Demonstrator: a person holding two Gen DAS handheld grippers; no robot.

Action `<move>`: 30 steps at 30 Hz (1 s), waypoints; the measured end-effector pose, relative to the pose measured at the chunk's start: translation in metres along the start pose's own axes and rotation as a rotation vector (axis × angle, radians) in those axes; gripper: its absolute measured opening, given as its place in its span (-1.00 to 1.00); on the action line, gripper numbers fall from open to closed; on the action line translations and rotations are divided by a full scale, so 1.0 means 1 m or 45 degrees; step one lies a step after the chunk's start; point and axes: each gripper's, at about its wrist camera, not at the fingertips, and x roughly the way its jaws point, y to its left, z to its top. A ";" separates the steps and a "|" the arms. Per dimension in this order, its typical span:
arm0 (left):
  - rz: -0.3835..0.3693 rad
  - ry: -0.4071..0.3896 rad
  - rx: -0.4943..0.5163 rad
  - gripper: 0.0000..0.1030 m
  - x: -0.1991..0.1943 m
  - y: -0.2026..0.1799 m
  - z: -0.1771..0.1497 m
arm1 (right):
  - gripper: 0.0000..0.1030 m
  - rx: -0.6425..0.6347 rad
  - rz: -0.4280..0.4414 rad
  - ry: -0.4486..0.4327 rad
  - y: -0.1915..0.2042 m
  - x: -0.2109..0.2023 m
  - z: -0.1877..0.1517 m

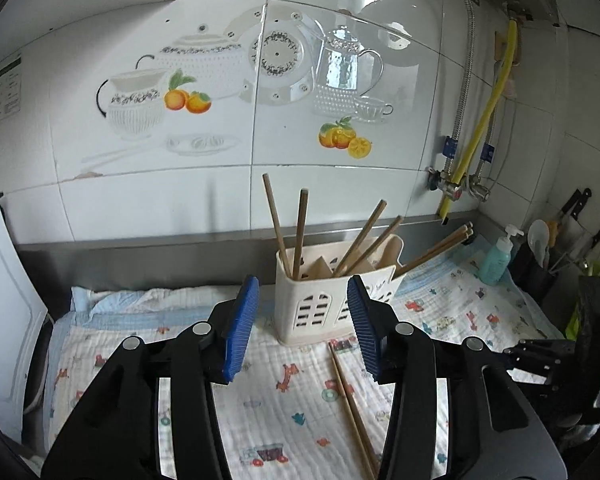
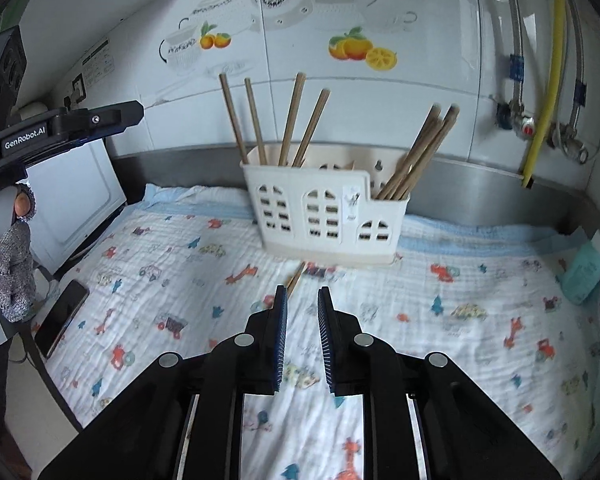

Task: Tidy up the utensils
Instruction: 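Withdraw both tools from the holder back toward the last two chopsticks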

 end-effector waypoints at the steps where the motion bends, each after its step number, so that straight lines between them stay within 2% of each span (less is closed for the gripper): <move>1: 0.007 0.000 -0.008 -0.07 -0.004 0.003 -0.007 | -0.70 0.012 0.011 0.017 0.004 0.004 -0.008; 7: 0.090 0.033 -0.082 0.28 -0.020 0.024 -0.052 | -0.70 0.058 0.007 0.093 0.030 0.029 -0.049; 9: 0.136 0.042 -0.104 0.40 -0.024 0.031 -0.067 | -0.70 0.052 -0.026 0.102 0.038 0.036 -0.058; 11: 0.198 0.057 -0.124 0.48 -0.027 0.039 -0.082 | -0.70 0.084 -0.008 0.122 0.042 0.043 -0.065; 15: 0.249 0.107 -0.198 0.50 -0.028 0.057 -0.106 | -0.70 0.114 -0.014 0.140 0.050 0.054 -0.072; 19: 0.296 0.132 -0.213 0.50 -0.027 0.070 -0.122 | -0.70 0.121 -0.055 0.159 0.058 0.065 -0.076; 30: 0.286 0.164 -0.243 0.50 -0.022 0.089 -0.139 | -0.80 0.168 -0.121 0.212 0.061 0.087 -0.078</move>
